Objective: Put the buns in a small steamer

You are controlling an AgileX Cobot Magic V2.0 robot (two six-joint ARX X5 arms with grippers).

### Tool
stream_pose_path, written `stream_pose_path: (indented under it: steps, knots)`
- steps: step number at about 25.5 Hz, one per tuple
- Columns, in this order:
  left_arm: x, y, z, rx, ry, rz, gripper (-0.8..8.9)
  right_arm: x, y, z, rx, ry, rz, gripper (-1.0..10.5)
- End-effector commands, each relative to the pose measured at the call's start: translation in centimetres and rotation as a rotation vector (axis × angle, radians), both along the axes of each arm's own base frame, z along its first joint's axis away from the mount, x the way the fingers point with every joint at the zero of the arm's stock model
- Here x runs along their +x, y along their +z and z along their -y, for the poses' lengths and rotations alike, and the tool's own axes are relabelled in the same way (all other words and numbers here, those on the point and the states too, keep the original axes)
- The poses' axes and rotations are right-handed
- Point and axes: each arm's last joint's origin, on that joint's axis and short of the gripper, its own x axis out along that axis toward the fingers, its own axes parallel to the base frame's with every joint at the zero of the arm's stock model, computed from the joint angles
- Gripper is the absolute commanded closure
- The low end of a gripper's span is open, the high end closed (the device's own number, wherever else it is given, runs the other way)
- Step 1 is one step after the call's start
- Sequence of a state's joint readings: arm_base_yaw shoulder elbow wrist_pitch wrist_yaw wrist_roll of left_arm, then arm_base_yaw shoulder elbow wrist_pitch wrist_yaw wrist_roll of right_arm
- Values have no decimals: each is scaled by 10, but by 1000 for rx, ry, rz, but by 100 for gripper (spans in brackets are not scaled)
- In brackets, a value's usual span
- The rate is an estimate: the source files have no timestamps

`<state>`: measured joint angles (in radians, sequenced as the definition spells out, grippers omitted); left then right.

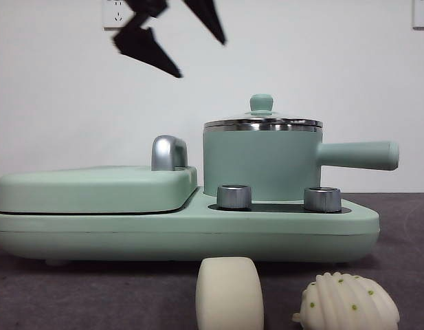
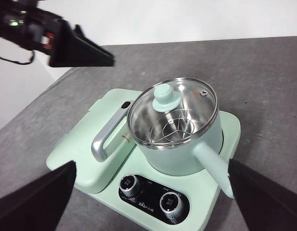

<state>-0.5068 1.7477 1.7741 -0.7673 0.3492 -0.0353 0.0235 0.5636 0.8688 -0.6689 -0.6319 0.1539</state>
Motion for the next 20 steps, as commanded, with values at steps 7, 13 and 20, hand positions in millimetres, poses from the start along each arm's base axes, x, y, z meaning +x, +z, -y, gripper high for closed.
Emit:
stream_pose_path:
  steps: [7, 13, 20]
  knots:
    - [9, -11, 63, 71, -80, 91, 317, -1, 6, 0, -4, 2, 27, 442]
    - [5, -31, 96, 124, -128, 148, 322, -1, 6, 0, -5, 0, 27, 442]
    - [11, -51, 104, 158, -136, 103, 411, -1, 6, 0, -5, 0, 28, 442]
